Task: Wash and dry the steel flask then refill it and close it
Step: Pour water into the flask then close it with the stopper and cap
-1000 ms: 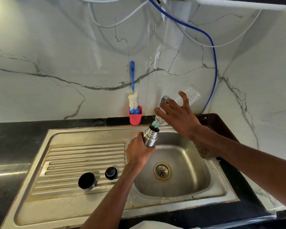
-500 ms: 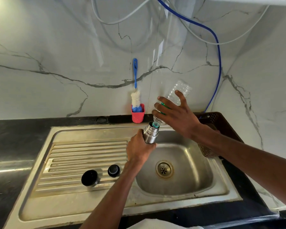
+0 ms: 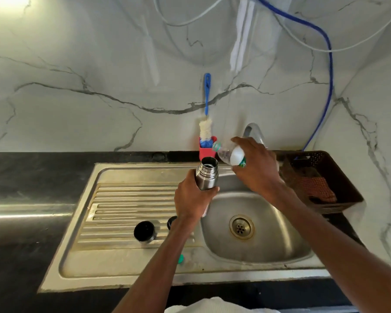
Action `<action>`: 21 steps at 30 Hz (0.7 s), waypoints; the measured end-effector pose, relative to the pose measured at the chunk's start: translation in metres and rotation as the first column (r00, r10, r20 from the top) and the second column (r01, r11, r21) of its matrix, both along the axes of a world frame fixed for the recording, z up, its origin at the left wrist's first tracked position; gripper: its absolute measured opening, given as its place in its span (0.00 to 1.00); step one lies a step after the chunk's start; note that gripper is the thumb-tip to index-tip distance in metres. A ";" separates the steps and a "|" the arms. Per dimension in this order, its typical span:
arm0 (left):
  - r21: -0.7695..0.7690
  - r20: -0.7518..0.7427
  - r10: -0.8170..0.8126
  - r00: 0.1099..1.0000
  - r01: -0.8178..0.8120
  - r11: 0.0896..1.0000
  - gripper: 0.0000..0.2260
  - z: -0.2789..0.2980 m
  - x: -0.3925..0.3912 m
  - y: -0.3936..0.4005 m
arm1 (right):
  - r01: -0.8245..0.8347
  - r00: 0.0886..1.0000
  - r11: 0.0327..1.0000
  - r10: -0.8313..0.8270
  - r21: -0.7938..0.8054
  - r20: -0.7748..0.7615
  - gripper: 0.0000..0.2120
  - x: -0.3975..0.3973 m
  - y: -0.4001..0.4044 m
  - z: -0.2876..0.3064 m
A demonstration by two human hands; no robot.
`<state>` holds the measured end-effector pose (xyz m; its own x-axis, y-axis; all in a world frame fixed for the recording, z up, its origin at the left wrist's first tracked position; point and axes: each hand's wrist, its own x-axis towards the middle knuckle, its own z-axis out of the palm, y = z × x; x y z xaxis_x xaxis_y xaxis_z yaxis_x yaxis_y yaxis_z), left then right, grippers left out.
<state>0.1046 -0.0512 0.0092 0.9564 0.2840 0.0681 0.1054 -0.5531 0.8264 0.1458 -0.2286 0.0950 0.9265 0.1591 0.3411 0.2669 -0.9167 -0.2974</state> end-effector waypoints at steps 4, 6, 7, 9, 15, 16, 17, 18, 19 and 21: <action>-0.029 0.070 0.127 0.989 -0.125 0.992 0.26 0.009 -0.008 0.041 | 0.084 0.979 0.816 0.038 0.572 -0.198 0.34 -0.018 0.044 -0.019; -0.037 0.098 0.190 0.977 -0.188 0.982 0.26 0.012 -0.014 0.065 | 0.134 0.961 0.711 0.076 0.690 -0.266 0.30 -0.022 0.066 -0.032; -0.034 0.105 0.225 0.969 -0.223 0.974 0.26 0.013 -0.019 0.079 | 0.148 0.954 0.655 0.102 0.741 -0.280 0.28 -0.023 0.081 -0.040; -0.040 0.113 0.289 0.951 -0.286 0.957 0.26 0.013 -0.027 0.106 | 0.164 0.950 0.560 0.134 0.812 -0.284 0.27 -0.025 0.109 -0.050; -0.002 0.106 0.411 0.906 -0.413 0.911 0.26 0.000 -0.046 0.177 | 0.137 0.972 0.431 0.117 0.892 -0.205 0.26 -0.042 0.188 -0.059; 0.001 0.098 0.425 0.900 -0.427 0.904 0.26 -0.004 -0.048 0.184 | 0.125 0.972 0.428 0.128 0.895 -0.197 0.27 -0.047 0.196 -0.060; 0.006 0.092 0.440 0.893 -0.442 0.897 0.26 -0.008 -0.051 0.193 | 0.114 0.971 0.429 0.145 0.896 -0.192 0.27 -0.051 0.204 -0.063; 0.005 0.088 0.455 0.886 -0.457 0.890 0.25 -0.012 -0.053 0.200 | 0.101 0.970 0.440 0.157 0.892 -0.187 0.27 -0.054 0.210 -0.066; -0.001 0.082 0.470 0.879 -0.471 0.882 0.25 -0.016 -0.055 0.206 | 0.097 0.968 0.451 0.164 0.887 -0.189 0.28 -0.057 0.216 -0.069; -0.025 0.069 0.486 0.871 -0.486 0.874 0.25 -0.022 -0.057 0.215 | 0.103 0.965 0.477 0.166 0.873 -0.205 0.27 -0.059 0.224 -0.076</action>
